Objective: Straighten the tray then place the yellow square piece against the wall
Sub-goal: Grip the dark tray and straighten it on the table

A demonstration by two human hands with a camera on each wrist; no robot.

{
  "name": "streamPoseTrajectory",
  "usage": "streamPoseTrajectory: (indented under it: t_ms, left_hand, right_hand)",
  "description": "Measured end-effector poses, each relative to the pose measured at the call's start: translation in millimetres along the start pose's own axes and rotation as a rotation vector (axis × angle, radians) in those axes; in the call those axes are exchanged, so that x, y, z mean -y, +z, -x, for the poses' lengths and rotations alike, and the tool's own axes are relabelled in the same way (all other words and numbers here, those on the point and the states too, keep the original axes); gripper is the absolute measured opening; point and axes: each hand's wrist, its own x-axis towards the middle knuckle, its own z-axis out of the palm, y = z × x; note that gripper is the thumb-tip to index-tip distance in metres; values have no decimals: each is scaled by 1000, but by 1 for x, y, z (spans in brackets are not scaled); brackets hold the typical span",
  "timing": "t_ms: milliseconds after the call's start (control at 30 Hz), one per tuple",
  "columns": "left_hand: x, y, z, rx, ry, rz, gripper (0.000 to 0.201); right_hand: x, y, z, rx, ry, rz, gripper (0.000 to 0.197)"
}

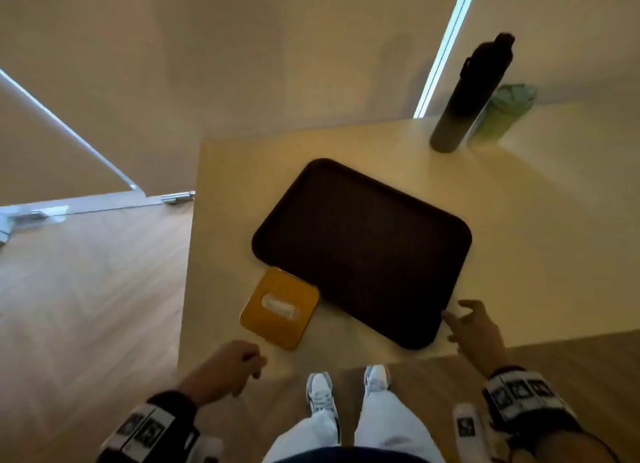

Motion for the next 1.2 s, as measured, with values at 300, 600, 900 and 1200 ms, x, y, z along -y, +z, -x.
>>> streamPoseTrajectory:
  t_ms: [300,600,900,1200]
  left_hand:
    - [8,-83,-48,-279,-87,-71,29]
    - [-84,-134,-165,-396,96,-53,57]
    - [-119,-148,-219,-404,43,-42,77]
    - [-125,-177,-250,-451,56,26,76]
  right_hand:
    - [22,14,-65,-196,-19,22,55]
    - [50,-22,-137,-209,-141,125,54]
    - [112,-33,-218,-199,-266,204,53]
    - [163,-33,-272,-181,-323,246,55]
